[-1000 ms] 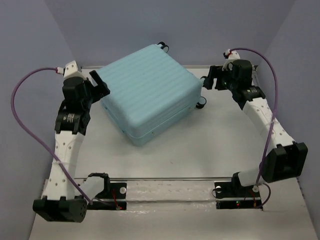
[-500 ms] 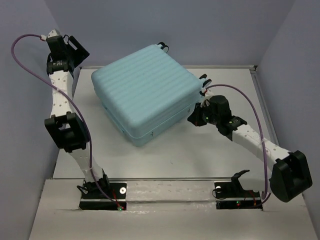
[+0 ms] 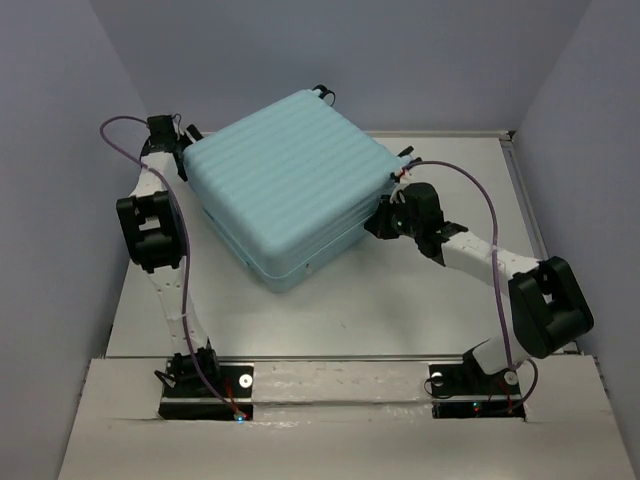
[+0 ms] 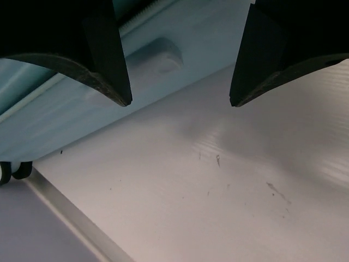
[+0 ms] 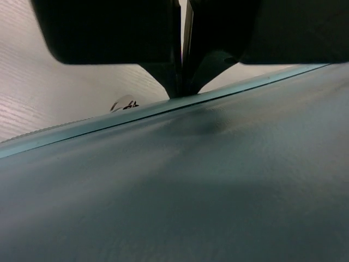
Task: Pack the luggage
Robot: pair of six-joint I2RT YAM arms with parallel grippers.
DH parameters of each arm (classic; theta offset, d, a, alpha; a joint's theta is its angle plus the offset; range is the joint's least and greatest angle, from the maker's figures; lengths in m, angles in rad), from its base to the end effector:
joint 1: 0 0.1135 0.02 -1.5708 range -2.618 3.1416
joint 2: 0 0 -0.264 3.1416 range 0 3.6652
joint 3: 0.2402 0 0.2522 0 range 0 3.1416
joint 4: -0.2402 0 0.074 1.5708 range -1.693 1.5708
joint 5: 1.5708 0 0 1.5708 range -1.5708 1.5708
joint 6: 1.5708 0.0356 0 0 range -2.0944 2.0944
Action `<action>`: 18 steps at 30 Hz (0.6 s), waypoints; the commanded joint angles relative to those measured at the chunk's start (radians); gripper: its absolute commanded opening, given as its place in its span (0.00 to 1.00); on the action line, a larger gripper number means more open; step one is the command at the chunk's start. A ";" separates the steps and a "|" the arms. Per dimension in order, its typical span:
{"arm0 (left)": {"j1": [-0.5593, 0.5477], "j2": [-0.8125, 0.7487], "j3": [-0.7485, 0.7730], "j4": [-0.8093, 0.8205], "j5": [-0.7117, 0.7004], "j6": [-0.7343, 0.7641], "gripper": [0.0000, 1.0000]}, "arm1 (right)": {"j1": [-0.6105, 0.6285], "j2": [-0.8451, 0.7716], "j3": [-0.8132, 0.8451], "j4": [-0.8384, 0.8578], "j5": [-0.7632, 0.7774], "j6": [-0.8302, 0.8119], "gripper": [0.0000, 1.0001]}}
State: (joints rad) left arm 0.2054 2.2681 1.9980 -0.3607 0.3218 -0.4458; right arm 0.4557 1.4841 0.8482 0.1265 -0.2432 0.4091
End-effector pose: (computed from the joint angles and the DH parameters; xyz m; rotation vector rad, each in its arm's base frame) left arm 0.5198 0.0968 0.2448 -0.5317 2.1416 -0.4883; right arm 0.2877 0.1506 0.2264 -0.2045 2.1492 0.7685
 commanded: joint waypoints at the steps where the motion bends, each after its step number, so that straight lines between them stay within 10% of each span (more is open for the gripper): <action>1: -0.023 -0.068 -0.230 0.139 0.088 -0.033 0.82 | -0.020 0.065 0.127 0.140 -0.004 0.011 0.07; 10: -0.017 -0.452 -0.962 0.524 0.011 -0.200 0.82 | -0.110 0.265 0.435 0.105 -0.226 -0.012 0.07; 18: 0.012 -0.659 -1.073 0.516 -0.020 -0.223 0.83 | -0.129 0.119 0.335 -0.155 -0.189 -0.128 0.50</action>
State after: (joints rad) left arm 0.2646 1.6833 0.9443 0.2726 0.1997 -0.7067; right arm 0.2859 1.7245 1.1912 -0.0116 -0.3164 0.3134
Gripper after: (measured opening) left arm 0.817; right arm 0.481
